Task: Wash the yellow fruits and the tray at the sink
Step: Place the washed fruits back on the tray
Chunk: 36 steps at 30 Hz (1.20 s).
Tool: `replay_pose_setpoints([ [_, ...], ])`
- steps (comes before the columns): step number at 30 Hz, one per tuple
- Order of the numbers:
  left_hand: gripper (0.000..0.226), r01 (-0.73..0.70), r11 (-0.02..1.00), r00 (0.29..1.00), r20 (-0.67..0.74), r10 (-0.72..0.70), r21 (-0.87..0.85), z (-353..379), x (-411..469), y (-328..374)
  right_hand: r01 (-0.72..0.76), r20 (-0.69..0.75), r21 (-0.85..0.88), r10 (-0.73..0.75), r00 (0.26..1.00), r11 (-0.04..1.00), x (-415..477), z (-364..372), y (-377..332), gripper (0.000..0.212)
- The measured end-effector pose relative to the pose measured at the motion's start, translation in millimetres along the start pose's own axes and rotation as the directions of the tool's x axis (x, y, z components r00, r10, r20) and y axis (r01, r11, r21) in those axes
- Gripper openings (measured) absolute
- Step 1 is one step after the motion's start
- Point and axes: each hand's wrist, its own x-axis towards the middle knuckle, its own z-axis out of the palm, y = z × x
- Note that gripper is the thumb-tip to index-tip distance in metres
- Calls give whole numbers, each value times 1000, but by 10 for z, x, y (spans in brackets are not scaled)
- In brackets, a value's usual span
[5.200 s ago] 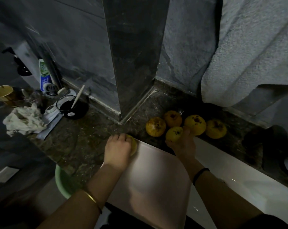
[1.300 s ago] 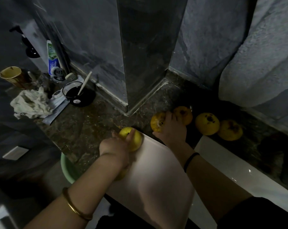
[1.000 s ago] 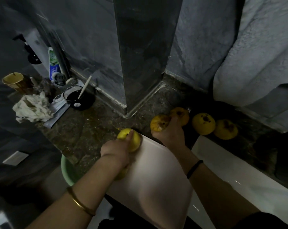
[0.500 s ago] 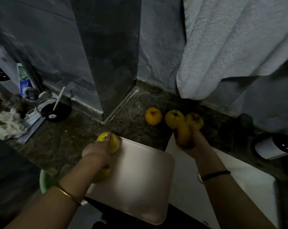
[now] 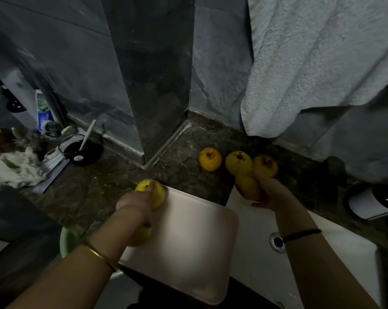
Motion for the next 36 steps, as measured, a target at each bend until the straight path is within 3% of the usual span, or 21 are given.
replay_pose_setpoints([
  [1, 120, -3, 1000, 1000, 0, 3, 8, 0, 3, 3, -2, -37, -50, 0, 999, 999, 45, -17, 31, 76],
  [4, 120, -8, 1000, 1000, -4, 8, 14, -3, 8, 17, -24, 149, 148, 2, 989, 989, 24, -33, 39, 77],
  [6, 120, -6, 1000, 1000, -1, 6, 23, -3, 0, 16, 78, 111, 5, -78, 991, 997, 23, 2, 45, 72],
  [7, 120, -4, 1000, 1000, -4, 4, 24, -5, -2, 19, 183, 11, -203, -184, 983, 962, 45, 61, 59, 76],
  [8, 120, -2, 1000, 1000, -2, 2, 26, -5, 1, 17, 258, -47, -404, -302, 952, 878, 51, 134, 91, 84],
  [10, 121, 3, 1000, 1000, 1, -3, 24, -4, 10, 20, 330, -27, -585, -424, 905, 741, -24, 301, 190, 88],
  [12, 121, 3, 1000, 1000, 2, -3, 19, -6, 11, 23, 419, 42, -649, -520, 853, 635, -128, 444, 331, 53],
  [14, 119, -1, 1000, 1000, 2, 1, 20, -7, -7, 26, 500, 135, -683, -581, 802, 532, -205, 583, 487, 44],
  [17, 118, -9, 1000, 1000, -3, 9, 12, -22, -35, 25, 529, 256, -721, -538, 803, 447, -270, 802, 634, 70],
  [21, 118, -4, 1000, 1000, 20, 5, -22, -60, -55, 22, 537, 389, -810, -471, 792, 234, -216, 1015, 757, 94],
  [27, 115, -22, 1000, 999, 28, 23, -19, -81, -72, 22, 527, 444, -825, -342, 828, 205, -138, 1171, 928, 104],
  [36, 115, -24, 999, 999, 30, 25, -31, -92, -62, 27, 513, 419, -821, -346, 840, 250, -21, 1256, 973, 108],
])
